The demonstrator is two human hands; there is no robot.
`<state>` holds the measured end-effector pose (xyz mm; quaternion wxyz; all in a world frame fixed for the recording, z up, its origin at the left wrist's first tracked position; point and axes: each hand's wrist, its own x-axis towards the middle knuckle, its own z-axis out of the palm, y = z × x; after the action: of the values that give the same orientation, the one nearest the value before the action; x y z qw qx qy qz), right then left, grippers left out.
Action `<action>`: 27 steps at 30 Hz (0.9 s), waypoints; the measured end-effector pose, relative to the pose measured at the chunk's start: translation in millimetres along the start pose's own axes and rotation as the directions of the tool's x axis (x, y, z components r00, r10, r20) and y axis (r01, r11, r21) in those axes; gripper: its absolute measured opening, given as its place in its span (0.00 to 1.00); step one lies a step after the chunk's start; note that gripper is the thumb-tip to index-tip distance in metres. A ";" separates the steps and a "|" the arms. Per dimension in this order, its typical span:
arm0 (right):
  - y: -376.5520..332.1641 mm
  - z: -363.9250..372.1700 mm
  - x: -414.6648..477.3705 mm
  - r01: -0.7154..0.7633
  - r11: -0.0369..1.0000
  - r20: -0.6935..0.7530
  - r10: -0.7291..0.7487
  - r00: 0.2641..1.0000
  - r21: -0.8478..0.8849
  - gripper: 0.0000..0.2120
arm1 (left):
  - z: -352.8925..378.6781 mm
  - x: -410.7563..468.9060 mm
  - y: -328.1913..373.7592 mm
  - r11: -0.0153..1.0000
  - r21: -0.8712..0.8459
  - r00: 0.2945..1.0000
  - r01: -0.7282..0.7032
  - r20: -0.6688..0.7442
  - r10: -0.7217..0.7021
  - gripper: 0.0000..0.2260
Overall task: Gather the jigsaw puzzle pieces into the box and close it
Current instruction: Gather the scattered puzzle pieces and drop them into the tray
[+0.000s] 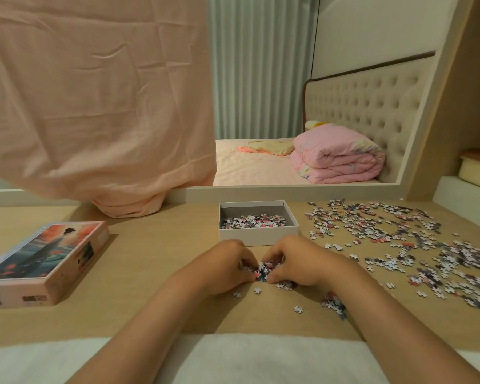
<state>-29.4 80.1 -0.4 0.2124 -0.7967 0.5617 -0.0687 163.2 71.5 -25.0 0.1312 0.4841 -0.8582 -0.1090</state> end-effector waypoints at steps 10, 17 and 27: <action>4.4 -0.1 2.4 0.033 0.992 -0.185 -0.009 0.983 0.125 0.13 | -1.3 -0.7 3.3 0.988 -0.152 0.990 0.010 -0.141 -0.032 0.04; 12.6 1.8 8.9 0.054 0.977 -0.229 -0.005 0.973 0.207 0.11 | -6.7 8.5 -2.5 0.953 -0.302 0.989 0.008 -0.140 -0.052 0.04; 5.4 -40.1 57.0 0.147 0.926 -0.500 0.051 0.865 0.348 0.16 | -22.5 57.1 -27.7 0.953 -0.303 0.863 -0.009 -0.484 -0.145 0.08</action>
<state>-27.5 15.4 26.1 0.2058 -0.7101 0.5534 -0.3836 164.5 7.0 -5.7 0.4158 0.5009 -0.7509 -0.1111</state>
